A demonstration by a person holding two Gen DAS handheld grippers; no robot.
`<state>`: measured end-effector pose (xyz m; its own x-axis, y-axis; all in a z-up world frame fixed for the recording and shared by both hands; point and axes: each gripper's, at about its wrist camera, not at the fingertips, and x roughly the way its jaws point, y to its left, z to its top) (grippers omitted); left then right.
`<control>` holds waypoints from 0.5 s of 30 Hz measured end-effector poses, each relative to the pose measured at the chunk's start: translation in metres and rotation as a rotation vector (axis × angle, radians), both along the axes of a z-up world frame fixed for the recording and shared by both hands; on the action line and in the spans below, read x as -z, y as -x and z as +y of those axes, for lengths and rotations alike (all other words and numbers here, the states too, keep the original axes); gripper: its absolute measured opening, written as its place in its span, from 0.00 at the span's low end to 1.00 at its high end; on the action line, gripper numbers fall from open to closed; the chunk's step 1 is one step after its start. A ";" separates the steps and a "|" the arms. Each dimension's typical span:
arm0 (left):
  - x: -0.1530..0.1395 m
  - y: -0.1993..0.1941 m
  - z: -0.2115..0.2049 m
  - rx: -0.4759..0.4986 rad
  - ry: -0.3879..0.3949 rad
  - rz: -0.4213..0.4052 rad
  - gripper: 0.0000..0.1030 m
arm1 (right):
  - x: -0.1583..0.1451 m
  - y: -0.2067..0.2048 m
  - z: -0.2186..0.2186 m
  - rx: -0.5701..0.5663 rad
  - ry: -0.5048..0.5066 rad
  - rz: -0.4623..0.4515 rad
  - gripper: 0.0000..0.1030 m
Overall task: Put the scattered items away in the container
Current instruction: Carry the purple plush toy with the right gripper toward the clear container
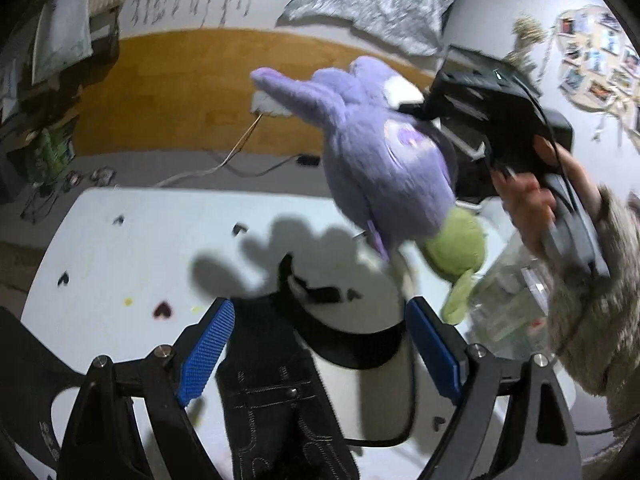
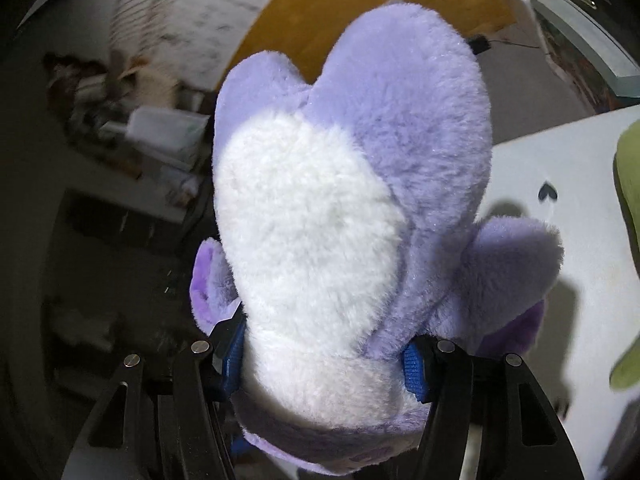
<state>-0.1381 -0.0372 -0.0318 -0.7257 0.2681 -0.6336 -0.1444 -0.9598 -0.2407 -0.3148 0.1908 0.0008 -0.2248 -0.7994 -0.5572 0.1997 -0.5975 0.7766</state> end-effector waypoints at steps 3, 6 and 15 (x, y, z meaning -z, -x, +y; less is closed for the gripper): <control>-0.016 -0.015 0.003 0.028 0.009 0.059 0.85 | -0.018 -0.039 0.017 -0.036 -0.082 0.081 0.62; -0.024 -0.031 0.007 0.052 0.010 0.086 0.85 | -0.021 -0.085 0.034 -0.060 -0.184 0.122 0.62; -0.001 -0.059 0.037 0.153 -0.031 -0.017 0.92 | 0.053 -0.196 0.082 -0.141 -0.442 -0.027 0.62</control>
<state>-0.0796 0.0000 -0.0307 -0.6640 0.3945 -0.6352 -0.2843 -0.9189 -0.2735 -0.1191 0.2731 -0.0523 -0.1114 -0.5052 -0.8558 0.2860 -0.8410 0.4593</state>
